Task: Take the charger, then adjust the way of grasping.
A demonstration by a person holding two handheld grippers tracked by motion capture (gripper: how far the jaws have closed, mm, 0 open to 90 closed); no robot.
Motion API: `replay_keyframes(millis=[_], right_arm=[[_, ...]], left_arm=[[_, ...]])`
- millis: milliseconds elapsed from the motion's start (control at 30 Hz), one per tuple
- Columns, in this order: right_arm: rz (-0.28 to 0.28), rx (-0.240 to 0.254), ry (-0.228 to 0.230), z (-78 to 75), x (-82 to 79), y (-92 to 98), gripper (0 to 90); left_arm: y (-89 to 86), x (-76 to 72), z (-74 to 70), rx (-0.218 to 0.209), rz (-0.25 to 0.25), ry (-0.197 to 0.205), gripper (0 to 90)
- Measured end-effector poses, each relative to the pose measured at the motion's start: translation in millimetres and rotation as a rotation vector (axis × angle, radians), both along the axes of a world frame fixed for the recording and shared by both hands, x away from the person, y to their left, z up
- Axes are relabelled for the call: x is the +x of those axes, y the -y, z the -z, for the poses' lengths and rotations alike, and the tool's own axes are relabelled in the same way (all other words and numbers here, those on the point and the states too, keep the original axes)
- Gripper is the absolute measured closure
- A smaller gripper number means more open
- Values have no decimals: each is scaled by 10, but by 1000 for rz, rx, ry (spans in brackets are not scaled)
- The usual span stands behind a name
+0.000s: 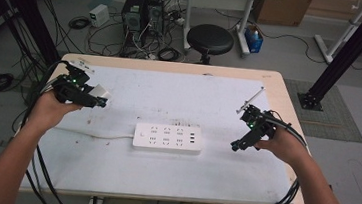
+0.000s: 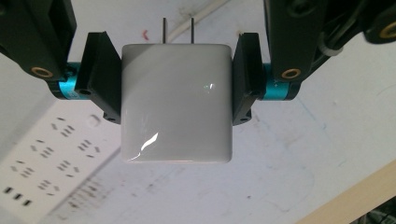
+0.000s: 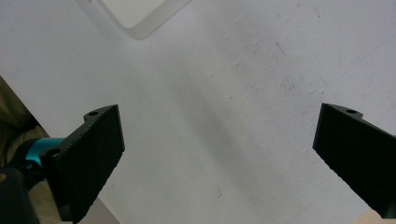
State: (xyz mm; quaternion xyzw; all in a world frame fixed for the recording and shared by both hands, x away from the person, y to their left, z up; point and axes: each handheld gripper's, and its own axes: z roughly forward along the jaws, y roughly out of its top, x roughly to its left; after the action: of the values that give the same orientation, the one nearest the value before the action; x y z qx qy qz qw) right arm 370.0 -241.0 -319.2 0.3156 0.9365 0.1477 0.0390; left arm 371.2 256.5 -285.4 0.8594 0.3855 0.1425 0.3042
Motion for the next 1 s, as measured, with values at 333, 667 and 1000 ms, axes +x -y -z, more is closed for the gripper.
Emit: replay_keyframes(millis=[333, 667, 1000], right_arm=[[-11, 21, 23, -59, -98, -57, 13], [-10, 25, 28, -77, -142, -89, 13], [-12, 62, 29, -58, -132, -136, 13]], left_arm=[[115, -264, -119, 24, 121, 25, 425], [199, -358, -128, 41, 189, 33, 425], [297, -334, -106, 51, 235, 40, 425]])
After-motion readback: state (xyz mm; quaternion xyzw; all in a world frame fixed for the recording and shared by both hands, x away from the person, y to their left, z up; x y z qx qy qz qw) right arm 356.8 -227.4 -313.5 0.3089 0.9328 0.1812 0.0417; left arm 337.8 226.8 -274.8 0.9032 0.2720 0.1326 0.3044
